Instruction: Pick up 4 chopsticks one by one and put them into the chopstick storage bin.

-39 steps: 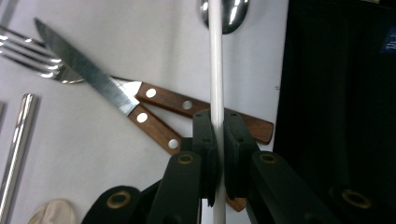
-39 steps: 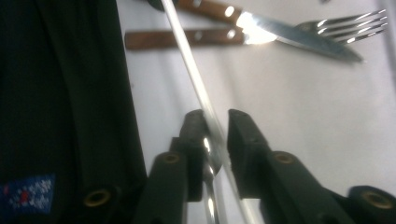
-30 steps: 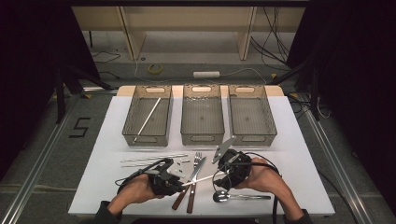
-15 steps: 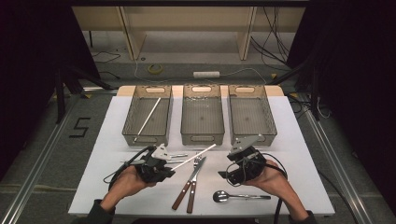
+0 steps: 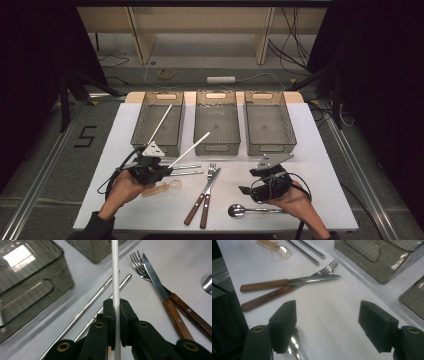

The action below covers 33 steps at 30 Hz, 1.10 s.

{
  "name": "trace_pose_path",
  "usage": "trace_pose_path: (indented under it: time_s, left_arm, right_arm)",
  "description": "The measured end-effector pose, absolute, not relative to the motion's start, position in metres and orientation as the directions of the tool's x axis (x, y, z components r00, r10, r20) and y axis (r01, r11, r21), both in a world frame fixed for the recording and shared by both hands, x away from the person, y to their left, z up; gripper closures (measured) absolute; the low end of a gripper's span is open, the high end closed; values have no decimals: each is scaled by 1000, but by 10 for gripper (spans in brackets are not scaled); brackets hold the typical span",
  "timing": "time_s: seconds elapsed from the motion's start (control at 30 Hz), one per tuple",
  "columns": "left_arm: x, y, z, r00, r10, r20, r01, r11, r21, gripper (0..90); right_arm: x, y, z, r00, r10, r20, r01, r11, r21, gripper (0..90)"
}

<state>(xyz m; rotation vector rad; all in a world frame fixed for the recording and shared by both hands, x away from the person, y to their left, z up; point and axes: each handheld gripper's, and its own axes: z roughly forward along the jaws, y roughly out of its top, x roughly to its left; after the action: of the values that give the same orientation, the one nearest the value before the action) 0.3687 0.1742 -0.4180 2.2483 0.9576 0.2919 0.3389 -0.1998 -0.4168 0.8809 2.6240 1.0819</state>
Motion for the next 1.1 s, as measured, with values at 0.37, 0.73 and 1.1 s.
trace_pose_path:
  time_s: [0.37,0.73,1.1]
  left_arm:
    - [383,193,-410,638,767,-69,587,-426,688,850]
    - [406,203,-403,581,809,-84,610,-365,703,850]
    - [440,209,-404,504,857,-107,647,-293,704,850]
  right_arm:
    - [329,-209,-425,-804,589,81,467,543,698,289]
    - [319,-217,-427,-791,606,88,475,518,711,289]
    - [310,-222,-430,-789,608,95,478,509,716,280]
